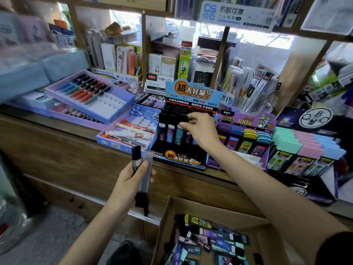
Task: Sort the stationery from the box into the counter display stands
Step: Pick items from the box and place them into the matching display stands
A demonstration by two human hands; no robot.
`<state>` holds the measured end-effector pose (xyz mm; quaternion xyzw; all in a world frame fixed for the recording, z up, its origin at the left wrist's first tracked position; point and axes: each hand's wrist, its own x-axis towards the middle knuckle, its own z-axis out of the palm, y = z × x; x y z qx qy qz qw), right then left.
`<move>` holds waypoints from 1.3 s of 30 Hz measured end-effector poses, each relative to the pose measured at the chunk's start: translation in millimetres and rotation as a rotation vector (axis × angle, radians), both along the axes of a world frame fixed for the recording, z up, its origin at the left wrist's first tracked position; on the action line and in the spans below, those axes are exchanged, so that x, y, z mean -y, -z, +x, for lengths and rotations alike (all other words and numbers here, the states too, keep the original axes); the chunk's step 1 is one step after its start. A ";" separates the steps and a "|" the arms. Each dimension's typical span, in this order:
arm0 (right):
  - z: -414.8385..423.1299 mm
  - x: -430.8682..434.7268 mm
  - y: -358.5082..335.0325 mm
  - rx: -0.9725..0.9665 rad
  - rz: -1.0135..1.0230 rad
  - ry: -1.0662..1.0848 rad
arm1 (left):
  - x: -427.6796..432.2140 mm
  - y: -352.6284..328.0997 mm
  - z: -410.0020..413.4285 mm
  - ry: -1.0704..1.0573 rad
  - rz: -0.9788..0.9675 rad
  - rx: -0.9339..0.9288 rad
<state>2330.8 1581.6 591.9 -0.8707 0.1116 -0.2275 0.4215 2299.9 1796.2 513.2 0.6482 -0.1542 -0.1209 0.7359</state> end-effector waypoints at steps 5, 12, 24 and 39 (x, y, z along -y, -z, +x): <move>0.4 -6.2 2.8 -0.063 -0.106 0.050 | 1.7 0.7 0.5 0.003 -0.002 -0.009; -32.8 -17.7 -4.0 -0.190 -0.282 -0.088 | 11.1 -5.8 -1.4 0.038 -0.066 -0.067; -92.4 -20.9 18.6 -0.188 0.639 -0.457 | 41.7 -29.4 -33.5 0.342 -0.172 -0.300; -114.8 22.9 18.5 0.017 0.609 -0.031 | 55.3 -28.7 -44.4 0.399 -0.064 -0.220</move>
